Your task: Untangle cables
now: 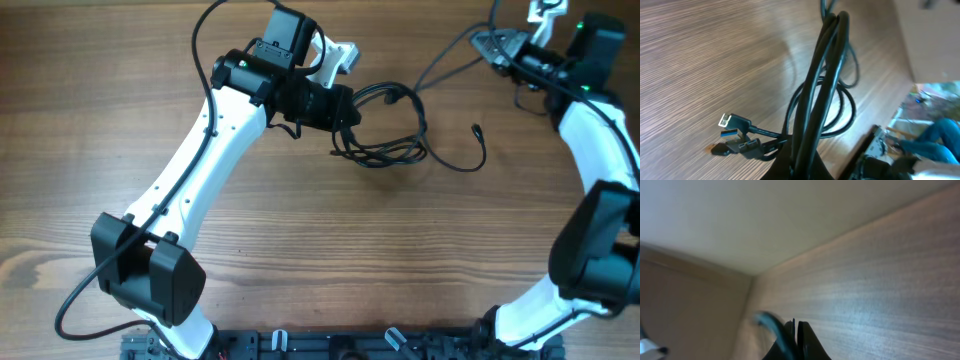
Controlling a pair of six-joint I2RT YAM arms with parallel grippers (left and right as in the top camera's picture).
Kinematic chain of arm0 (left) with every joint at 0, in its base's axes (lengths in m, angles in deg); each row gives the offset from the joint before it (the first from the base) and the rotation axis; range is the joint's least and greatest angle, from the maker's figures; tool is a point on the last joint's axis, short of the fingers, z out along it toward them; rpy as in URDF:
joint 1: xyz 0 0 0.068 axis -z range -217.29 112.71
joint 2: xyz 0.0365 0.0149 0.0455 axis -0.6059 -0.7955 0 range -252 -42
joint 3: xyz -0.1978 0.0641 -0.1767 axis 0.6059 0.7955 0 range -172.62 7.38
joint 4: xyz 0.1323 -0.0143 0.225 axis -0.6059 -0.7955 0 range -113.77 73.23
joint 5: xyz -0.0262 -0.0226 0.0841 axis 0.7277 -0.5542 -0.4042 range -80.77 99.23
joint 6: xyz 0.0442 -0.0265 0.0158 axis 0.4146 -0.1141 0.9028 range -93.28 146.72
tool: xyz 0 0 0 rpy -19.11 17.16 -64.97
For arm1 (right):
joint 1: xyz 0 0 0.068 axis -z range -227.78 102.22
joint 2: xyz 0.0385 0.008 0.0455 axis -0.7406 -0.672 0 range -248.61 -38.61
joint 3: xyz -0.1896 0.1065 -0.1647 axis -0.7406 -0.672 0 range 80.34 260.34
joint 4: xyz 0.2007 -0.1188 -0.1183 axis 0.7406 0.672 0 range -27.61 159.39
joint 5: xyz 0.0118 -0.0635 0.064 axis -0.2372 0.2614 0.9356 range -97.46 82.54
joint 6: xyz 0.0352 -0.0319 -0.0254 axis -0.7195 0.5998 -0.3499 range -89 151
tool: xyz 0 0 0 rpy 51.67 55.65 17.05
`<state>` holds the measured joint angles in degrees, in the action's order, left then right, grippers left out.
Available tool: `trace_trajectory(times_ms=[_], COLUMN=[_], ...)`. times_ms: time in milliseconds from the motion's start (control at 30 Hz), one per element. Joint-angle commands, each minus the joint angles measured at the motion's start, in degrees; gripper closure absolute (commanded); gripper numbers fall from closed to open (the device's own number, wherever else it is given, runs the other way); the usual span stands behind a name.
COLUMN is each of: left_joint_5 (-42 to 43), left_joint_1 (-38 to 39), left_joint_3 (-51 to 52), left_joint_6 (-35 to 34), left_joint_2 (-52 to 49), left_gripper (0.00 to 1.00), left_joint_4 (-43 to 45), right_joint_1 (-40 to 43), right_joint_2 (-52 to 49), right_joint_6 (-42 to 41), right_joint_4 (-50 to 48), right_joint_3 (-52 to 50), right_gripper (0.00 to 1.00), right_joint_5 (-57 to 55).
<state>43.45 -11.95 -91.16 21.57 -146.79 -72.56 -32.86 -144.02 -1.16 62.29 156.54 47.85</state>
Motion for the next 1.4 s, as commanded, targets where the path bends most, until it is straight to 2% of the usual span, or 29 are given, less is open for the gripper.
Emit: trace_trajectory(times_ms=[0,233,333,467,633,767,867,1000,1033,1133,1367], left_joint_5=[-7.0,-8.6,-8.6,-8.6,-8.6,-9.9,-9.9,-9.8,-9.6,-9.6,-9.0], left_joint_1=[-0.1,-0.1,-0.1,-0.1,-0.1,-0.1,-0.1,-0.1,-0.1,-0.1,-0.1], left_joint_3=[-0.6,-0.6,-0.6,-0.6,-0.6,-0.6,-0.6,-0.6,-0.6,-0.6,-0.6], left_joint_6=[-2.7,-2.7,-2.7,-2.8,-2.8,-2.8,-2.8,-2.9,-3.1,-5.9,-17.5], left_joint_2=[0.4,0.4,0.4,0.4,0.4,0.4,0.4,0.4,0.4,0.4,0.4], left_gripper=[0.96,0.96,0.96,0.96,0.96,0.96,0.96,0.96,0.96,0.96,0.96], left_joint_4=[-1.7,-2.4,-2.4,-2.3,-2.4,-2.4,-2.4,-2.1,-1.9,-0.7,6.5], right_joint_1=[4.7,14.7,15.9,15.1,14.6,14.8,14.7,14.7,14.7,14.3,8.8], right_joint_2=[6.4,12.5,13.0,12.9,12.9,13.0,12.9,12.9,12.9,12.9,12.9], right_joint_6=[-1.0,-3.0,-2.9,-1.1,0.7,2.2,3.4,5.4,5.4,7.1,14.3], right_joint_4=[-0.7,-0.7,0.1,6.8,20.6,23.0,23.3,24.0,24.3,26.3,35.5], right_joint_3=[0.5,0.5,0.5,0.4,0.4,0.4,0.4,0.4,0.4,0.3,0.3], right_gripper=[0.95,0.95,0.95,0.91,0.91,0.91,0.77,0.32,0.28,0.23,0.22], right_joint_5=[-2.0,2.7,6.1,6.4,-7.0,-15.8,-17.2,-16.2,-15.8,-12.2,-3.8])
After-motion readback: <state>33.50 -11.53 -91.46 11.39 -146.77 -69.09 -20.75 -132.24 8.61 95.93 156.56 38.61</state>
